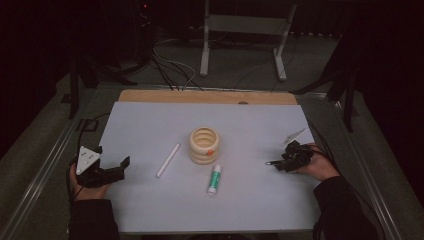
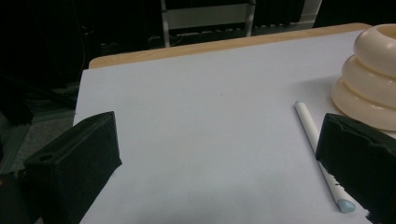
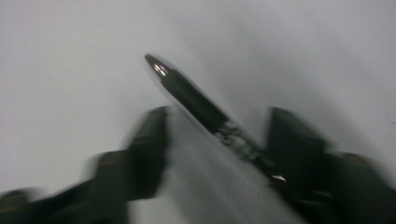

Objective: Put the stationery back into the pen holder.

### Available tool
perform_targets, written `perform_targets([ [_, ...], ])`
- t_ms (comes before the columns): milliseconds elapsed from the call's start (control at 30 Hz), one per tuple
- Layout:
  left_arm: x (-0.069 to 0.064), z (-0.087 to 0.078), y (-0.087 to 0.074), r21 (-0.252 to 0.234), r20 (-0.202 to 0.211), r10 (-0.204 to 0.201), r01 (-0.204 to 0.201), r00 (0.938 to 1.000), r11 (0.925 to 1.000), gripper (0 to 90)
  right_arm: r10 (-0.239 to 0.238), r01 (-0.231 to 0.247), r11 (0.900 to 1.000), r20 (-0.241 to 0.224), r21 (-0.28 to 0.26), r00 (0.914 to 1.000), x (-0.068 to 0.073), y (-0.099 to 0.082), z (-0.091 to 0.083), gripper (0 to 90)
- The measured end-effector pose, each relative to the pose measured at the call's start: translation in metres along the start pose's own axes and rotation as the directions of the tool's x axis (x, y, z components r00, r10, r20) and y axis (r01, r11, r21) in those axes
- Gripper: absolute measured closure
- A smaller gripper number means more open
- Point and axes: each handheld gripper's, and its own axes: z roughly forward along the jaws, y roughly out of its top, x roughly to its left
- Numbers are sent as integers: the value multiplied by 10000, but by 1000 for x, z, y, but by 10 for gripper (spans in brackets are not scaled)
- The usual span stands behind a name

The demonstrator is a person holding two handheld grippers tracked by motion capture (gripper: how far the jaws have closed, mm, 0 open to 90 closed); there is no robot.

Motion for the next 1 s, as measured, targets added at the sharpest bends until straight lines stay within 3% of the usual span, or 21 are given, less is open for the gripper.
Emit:
perform_targets([
  [33,0,0,0,2,-1,4,-4,10000,10000,1,49,-49,10000,-4,9,10000,0,0,-1,611],
  [167,-1,1,0,18,2,24,-24,10000,10000,1,-281,281,9996,124,-20,9995,4,3,0,700],
  [533,-1,2,0,43,34,38,-38,10000,10000,1,-572,568,9980,145,279,9983,8,20,6,723],
  [733,-1,2,0,65,30,61,-61,10000,10000,1,-453,453,9984,14,337,9990,9,21,6,802],
  [1000,-1,2,0,83,26,51,-51,10000,10000,1,-277,278,9996,164,-60,9995,13,24,0,803],
])
